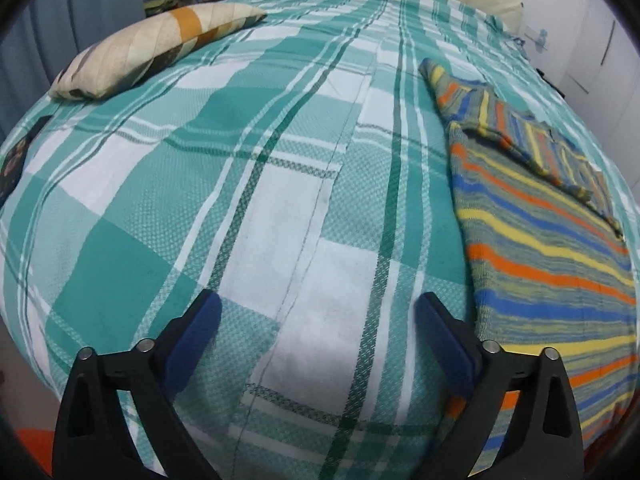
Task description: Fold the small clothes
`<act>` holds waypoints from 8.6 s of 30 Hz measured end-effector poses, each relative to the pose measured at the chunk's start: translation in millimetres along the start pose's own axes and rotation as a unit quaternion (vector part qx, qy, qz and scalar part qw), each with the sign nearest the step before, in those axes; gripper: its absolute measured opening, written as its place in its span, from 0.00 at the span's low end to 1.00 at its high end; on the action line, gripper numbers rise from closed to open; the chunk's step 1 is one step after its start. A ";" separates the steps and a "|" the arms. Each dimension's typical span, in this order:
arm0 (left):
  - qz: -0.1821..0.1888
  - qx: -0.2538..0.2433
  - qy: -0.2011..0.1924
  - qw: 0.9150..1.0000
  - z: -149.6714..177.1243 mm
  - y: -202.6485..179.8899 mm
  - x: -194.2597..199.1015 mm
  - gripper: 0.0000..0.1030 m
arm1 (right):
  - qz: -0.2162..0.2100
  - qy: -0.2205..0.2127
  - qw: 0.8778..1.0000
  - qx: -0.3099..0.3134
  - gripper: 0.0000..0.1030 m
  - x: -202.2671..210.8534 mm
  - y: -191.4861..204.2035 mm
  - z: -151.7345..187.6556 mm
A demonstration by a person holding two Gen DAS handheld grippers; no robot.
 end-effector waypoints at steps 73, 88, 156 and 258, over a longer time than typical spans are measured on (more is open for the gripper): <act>-0.023 -0.024 0.022 0.999 5.9 -7.9 -10.3 1.00 | -0.008 0.029 1.000 -0.005 1.00 -26.3 -4.5 18.0; -0.023 -0.024 0.023 0.999 5.7 -8.4 -10.4 1.00 | -0.007 0.029 1.000 -0.004 1.00 -26.4 -3.7 17.6; -0.024 -0.024 0.025 0.999 5.2 -8.3 -10.7 1.00 | -0.006 0.028 1.000 -0.003 1.00 -26.5 -3.0 19.3; 0.058 -0.053 -0.009 0.997 8.4 -42.2 44.7 0.99 | -0.001 -0.029 1.000 -0.008 1.00 32.1 -3.5 15.3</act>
Point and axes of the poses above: each gripper's, at about its wrist camera, not at the fingertips, and x roughly against the way its jaws point, y to its left, z to its underside, the point moved 4 cm from there along -x, roughly the way its jaws point, and after that the axes turned 2 degrees about -z, right-handed, at the moved point
